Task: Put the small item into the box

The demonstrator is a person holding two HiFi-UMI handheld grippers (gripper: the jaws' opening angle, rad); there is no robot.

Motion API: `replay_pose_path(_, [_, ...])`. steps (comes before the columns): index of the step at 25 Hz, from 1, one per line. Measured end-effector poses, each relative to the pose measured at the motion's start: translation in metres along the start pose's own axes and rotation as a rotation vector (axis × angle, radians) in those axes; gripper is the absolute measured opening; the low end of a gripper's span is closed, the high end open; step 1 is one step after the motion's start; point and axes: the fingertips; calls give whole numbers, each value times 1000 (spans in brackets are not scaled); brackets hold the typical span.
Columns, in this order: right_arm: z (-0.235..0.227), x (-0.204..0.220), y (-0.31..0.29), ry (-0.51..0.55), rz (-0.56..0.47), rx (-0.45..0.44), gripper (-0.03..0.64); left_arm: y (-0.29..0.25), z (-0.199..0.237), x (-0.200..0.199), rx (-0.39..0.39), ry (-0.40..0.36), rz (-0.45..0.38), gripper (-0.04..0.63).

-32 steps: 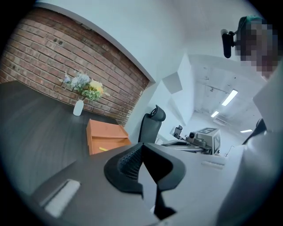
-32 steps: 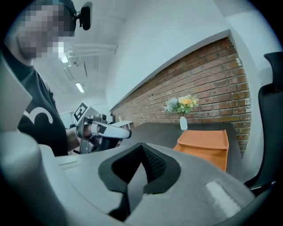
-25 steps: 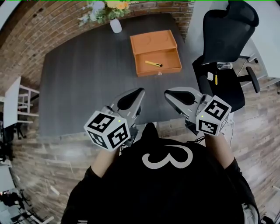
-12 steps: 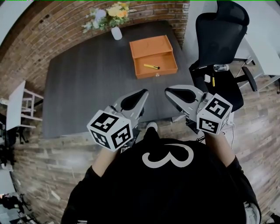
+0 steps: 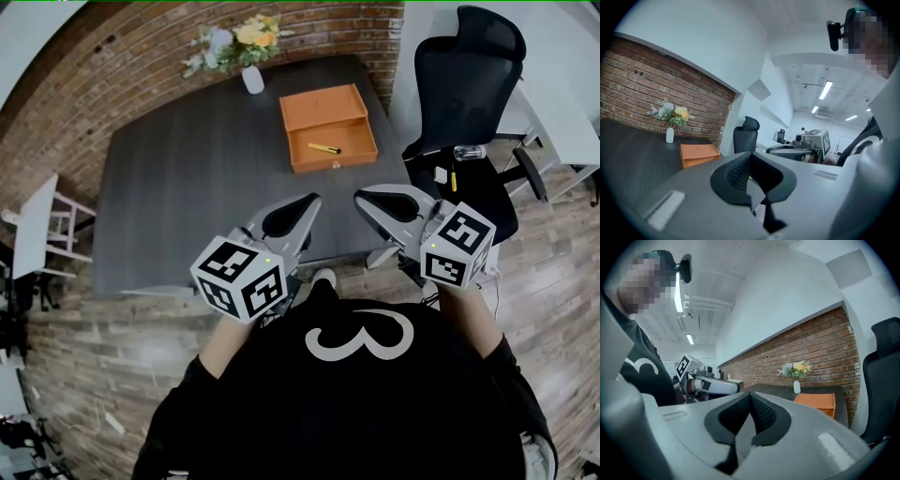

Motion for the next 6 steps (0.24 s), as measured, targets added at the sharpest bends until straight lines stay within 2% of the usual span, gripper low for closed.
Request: replay_pose_path(6, [7, 3, 7, 11, 2, 2, 2, 4, -10, 4, 2, -6, -2, 11])
Point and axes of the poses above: the fingertips, and each gripper's own axes: y backward along the fingers, z to its left, x out of its underside, and after that the axes turned 4 degrees about -y, right-handed
